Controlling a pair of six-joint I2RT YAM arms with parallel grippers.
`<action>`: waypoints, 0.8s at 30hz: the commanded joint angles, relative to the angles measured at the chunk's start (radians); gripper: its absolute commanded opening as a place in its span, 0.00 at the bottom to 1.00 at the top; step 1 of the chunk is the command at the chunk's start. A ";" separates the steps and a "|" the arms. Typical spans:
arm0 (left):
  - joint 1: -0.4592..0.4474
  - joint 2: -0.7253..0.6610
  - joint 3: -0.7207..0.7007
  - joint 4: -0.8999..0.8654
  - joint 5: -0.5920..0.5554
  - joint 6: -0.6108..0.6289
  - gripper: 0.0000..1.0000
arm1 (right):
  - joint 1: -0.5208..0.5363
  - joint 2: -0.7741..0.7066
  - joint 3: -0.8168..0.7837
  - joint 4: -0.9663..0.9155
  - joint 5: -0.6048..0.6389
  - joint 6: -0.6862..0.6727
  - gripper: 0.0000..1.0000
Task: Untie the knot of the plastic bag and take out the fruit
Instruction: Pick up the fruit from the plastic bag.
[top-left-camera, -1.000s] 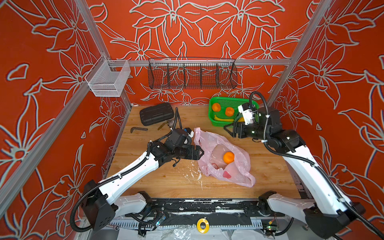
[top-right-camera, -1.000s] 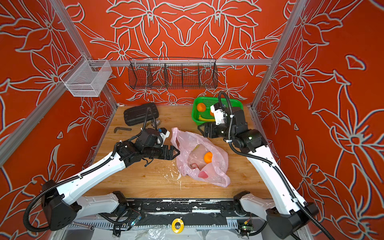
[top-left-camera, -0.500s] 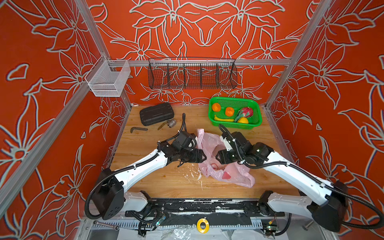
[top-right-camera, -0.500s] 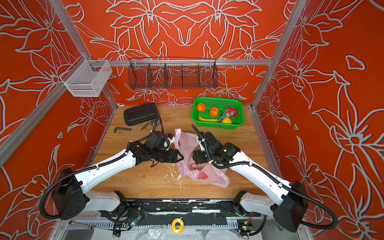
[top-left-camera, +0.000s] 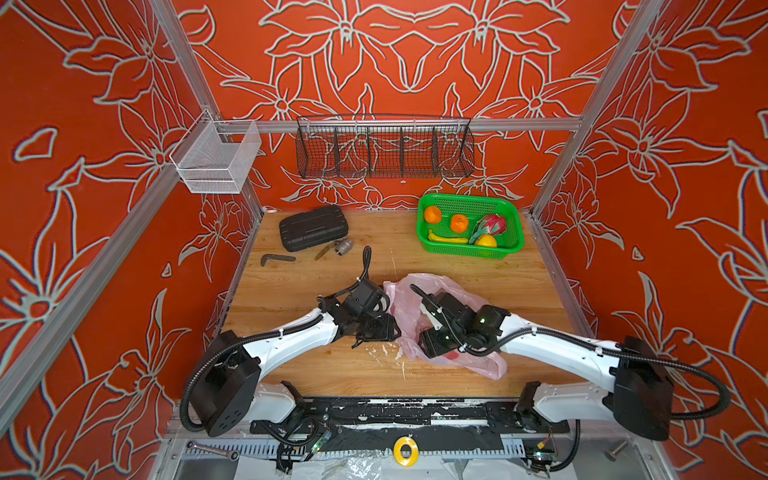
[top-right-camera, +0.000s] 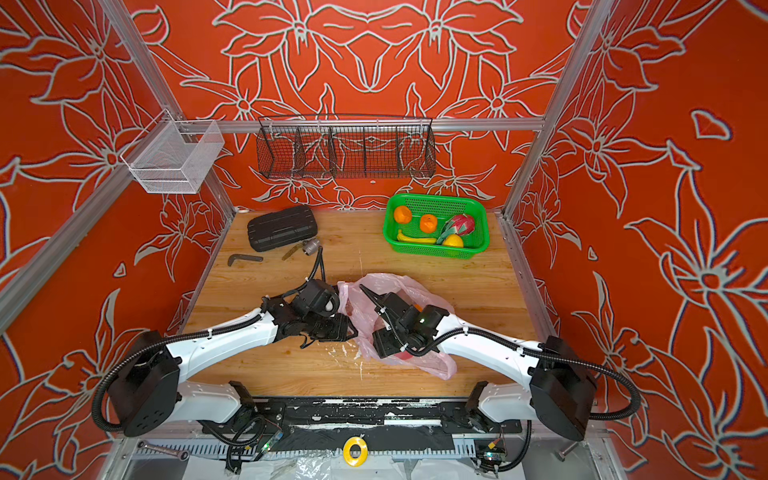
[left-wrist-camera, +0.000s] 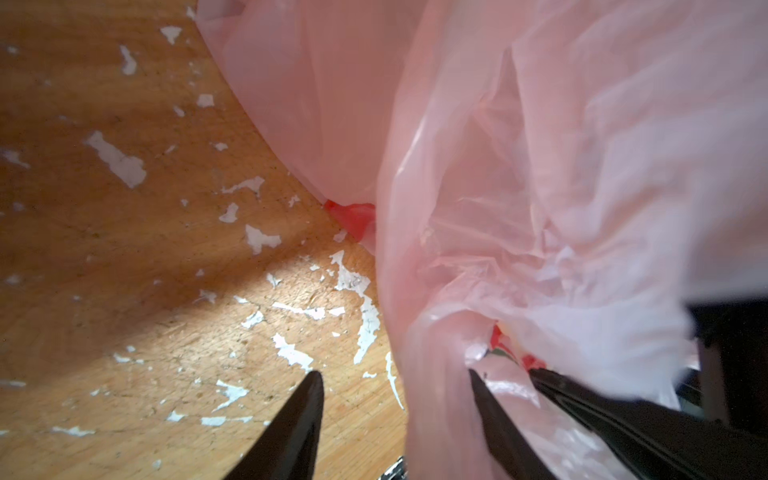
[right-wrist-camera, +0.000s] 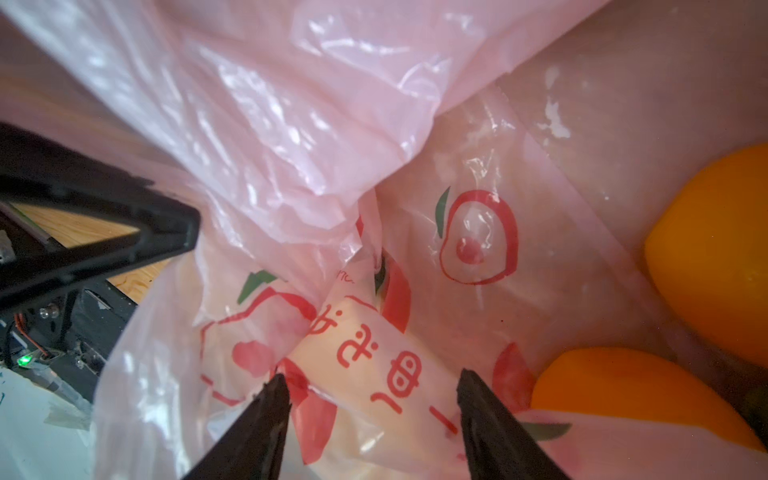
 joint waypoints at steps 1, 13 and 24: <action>-0.008 -0.006 -0.029 0.036 -0.037 0.006 0.51 | 0.004 -0.028 0.000 0.000 0.087 -0.005 0.69; -0.008 -0.051 -0.081 0.091 -0.074 -0.004 0.50 | -0.057 0.010 0.071 -0.096 0.466 0.047 0.88; -0.008 -0.044 -0.077 0.105 -0.065 0.009 0.50 | -0.150 0.125 0.085 -0.060 0.487 0.082 0.97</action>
